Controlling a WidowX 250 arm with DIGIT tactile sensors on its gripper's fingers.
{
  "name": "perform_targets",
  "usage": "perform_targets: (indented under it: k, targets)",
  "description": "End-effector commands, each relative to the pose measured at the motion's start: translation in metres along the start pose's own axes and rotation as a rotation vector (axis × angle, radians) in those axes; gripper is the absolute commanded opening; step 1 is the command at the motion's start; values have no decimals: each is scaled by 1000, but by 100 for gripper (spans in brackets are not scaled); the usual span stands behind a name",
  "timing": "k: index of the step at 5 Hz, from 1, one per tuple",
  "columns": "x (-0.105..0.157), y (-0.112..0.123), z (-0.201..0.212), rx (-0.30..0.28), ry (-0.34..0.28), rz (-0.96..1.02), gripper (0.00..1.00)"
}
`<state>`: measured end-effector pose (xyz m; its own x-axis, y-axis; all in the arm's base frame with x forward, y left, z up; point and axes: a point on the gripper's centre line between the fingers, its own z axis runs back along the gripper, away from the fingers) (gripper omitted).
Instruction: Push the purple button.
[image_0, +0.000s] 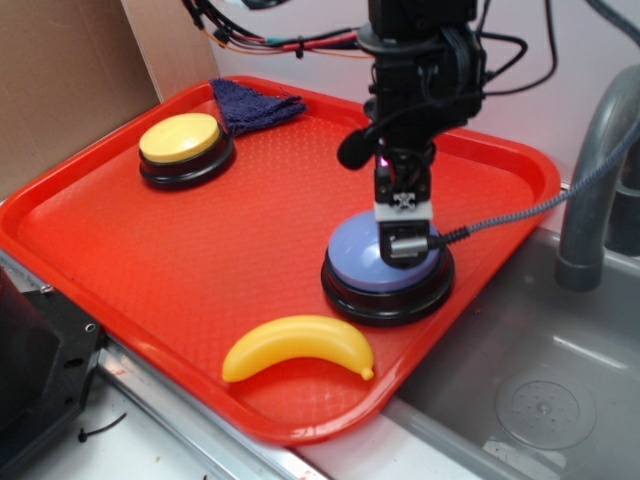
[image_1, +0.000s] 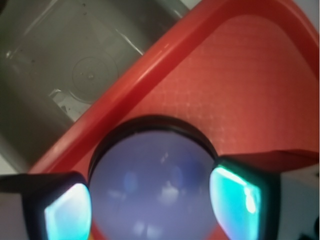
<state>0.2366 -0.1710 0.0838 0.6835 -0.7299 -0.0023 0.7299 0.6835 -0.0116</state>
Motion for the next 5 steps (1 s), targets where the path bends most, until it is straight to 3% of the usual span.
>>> perform_targets:
  k: [1,2,4,5]
  targets:
    - [-10,-12,39,33,-114,48,100]
    - [-13,-7,46,39,-94,53,100]
    - [-24,1,62,24,-122,95,100]
    - [-27,5,72,47,-144,109,100]
